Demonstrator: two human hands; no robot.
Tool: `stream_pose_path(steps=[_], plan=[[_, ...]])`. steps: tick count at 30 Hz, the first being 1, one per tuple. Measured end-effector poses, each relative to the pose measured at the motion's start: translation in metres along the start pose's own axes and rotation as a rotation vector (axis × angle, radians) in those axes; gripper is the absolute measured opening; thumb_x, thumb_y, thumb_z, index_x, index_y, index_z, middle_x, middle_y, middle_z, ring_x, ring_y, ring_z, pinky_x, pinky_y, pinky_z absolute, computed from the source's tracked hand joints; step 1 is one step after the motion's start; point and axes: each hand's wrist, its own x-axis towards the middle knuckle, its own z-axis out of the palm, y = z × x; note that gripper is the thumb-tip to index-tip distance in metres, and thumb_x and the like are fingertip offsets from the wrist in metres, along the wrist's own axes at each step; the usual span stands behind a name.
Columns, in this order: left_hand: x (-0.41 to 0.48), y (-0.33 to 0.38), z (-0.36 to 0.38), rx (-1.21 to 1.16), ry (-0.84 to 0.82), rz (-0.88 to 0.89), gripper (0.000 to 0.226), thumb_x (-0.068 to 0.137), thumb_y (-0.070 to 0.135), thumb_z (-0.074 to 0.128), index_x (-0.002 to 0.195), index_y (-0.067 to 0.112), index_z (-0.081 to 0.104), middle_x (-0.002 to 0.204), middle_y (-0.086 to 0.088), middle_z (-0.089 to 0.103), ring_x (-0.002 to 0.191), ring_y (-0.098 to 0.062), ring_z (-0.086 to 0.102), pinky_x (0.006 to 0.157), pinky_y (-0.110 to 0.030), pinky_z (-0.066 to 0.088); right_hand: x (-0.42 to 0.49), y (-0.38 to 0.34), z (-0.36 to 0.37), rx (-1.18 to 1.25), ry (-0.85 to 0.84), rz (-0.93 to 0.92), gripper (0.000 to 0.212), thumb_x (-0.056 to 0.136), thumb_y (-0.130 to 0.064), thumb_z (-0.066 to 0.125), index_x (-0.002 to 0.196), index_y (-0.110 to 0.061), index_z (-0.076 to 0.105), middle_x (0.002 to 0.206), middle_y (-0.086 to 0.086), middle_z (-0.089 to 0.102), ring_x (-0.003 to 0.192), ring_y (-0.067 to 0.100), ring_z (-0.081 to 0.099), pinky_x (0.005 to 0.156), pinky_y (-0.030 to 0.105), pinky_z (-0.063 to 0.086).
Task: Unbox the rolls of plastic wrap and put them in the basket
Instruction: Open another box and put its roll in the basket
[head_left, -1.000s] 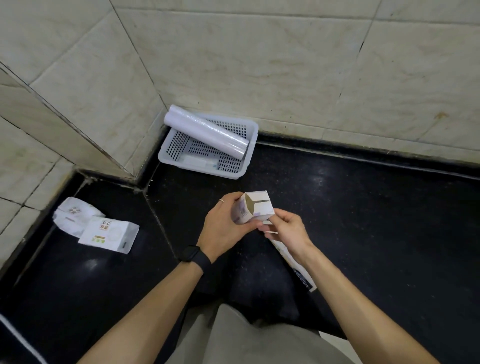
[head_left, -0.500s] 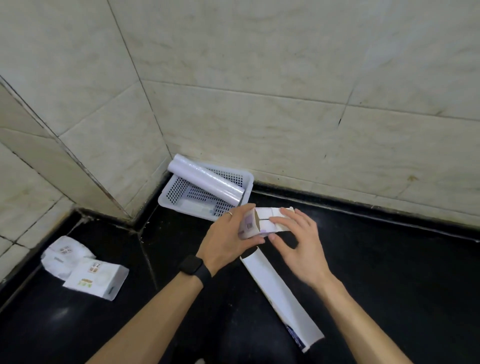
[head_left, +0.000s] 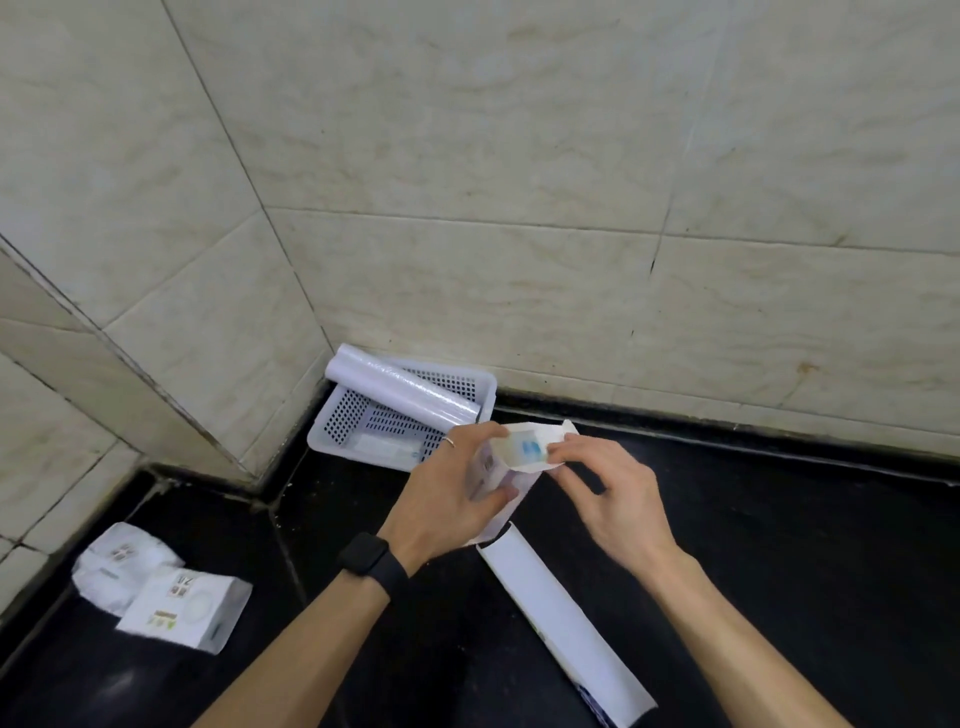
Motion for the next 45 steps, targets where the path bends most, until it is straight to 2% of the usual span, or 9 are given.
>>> stream_pose_path(steps=[3,6,11,14,19,23,31,37,45], plan=[[0.004,0.0,0.0,0.053,-0.013,0.024,0.051,0.079,0.051,0.068,0.123,0.05,0.042,0.125,0.022,0.04,0.105,0.003,0.048,0.088,-0.025,0.051,0.0,0.004,0.001,-0.08,0.041,-0.104,0.014,0.085,-0.009,0.078,0.098,-0.013,0.078,0.106,-0.005,0.075,0.107,0.015,0.068,0.094,0.029,0.053],[0.013,0.0,-0.003,0.022,0.01,-0.043,0.075,0.075,0.05,0.073,0.137,0.053,0.032,0.126,0.027,0.041,0.106,0.009,0.043,0.089,-0.02,0.044,-0.007,0.007,0.002,-0.103,0.033,-0.134,0.014,0.087,-0.014,0.077,0.101,-0.015,0.08,0.111,-0.003,0.074,0.104,0.015,0.068,0.093,0.026,0.052],[0.021,0.0,-0.009,-0.048,-0.011,-0.1,0.082,0.07,0.046,0.081,0.139,0.046,0.037,0.128,0.022,0.049,0.111,0.007,0.049,0.097,-0.025,0.046,-0.018,0.003,0.004,0.123,-0.061,0.143,0.023,0.09,-0.031,0.067,0.11,-0.033,0.077,0.124,-0.019,0.068,0.116,-0.001,0.062,0.1,0.014,0.045],[0.024,0.004,-0.011,-0.077,-0.034,-0.109,0.082,0.067,0.047,0.084,0.137,0.043,0.04,0.126,0.022,0.05,0.111,0.01,0.049,0.093,-0.021,0.045,-0.013,0.0,0.006,0.262,-0.08,0.296,0.019,0.085,-0.042,0.075,0.104,-0.041,0.073,0.118,-0.026,0.068,0.108,0.0,0.066,0.093,0.016,0.052],[0.026,0.018,-0.012,-0.098,-0.15,-0.073,0.088,0.064,0.036,0.089,0.138,0.04,0.042,0.128,0.019,0.055,0.111,0.003,0.054,0.092,-0.021,0.046,-0.008,-0.002,0.006,0.325,-0.169,0.367,0.046,0.083,-0.041,0.079,0.125,-0.045,0.061,0.117,-0.028,0.068,0.1,0.002,0.069,0.087,0.015,0.053],[0.026,0.022,-0.013,-0.106,-0.216,-0.105,0.098,0.061,0.044,0.09,0.144,0.04,0.037,0.134,0.016,0.052,0.116,-0.004,0.053,0.096,-0.026,0.047,-0.012,-0.003,0.008,0.348,-0.109,0.44,0.045,0.086,-0.034,0.078,0.127,-0.044,0.062,0.115,-0.03,0.069,0.101,-0.003,0.068,0.089,0.016,0.054],[0.03,0.023,-0.009,0.007,-0.019,-0.036,0.075,0.072,0.044,0.083,0.135,0.035,0.043,0.122,0.022,0.047,0.105,0.01,0.048,0.082,-0.006,0.038,-0.001,-0.007,-0.004,0.262,-0.029,0.435,0.041,0.084,-0.039,0.075,0.123,-0.041,0.063,0.116,-0.021,0.063,0.107,0.0,0.063,0.085,0.012,0.05],[0.047,0.038,0.005,0.13,0.235,0.263,0.069,0.074,0.015,0.085,0.134,0.011,0.052,0.126,-0.006,0.058,0.118,-0.02,0.054,0.099,-0.032,0.047,0.029,-0.02,-0.015,0.091,0.038,0.555,0.027,0.077,-0.067,0.064,0.091,-0.045,0.073,0.086,-0.017,0.061,0.088,0.002,0.059,0.076,0.022,0.049],[0.075,0.061,0.013,0.219,0.404,0.455,0.058,0.077,0.016,0.082,0.127,0.003,0.057,0.126,-0.008,0.063,0.119,-0.019,0.056,0.105,-0.03,0.044,0.061,-0.034,-0.039,-0.142,0.112,0.62,0.059,0.064,-0.083,0.058,0.096,-0.037,0.074,0.085,-0.021,0.058,0.085,0.0,0.059,0.067,0.02,0.041]])
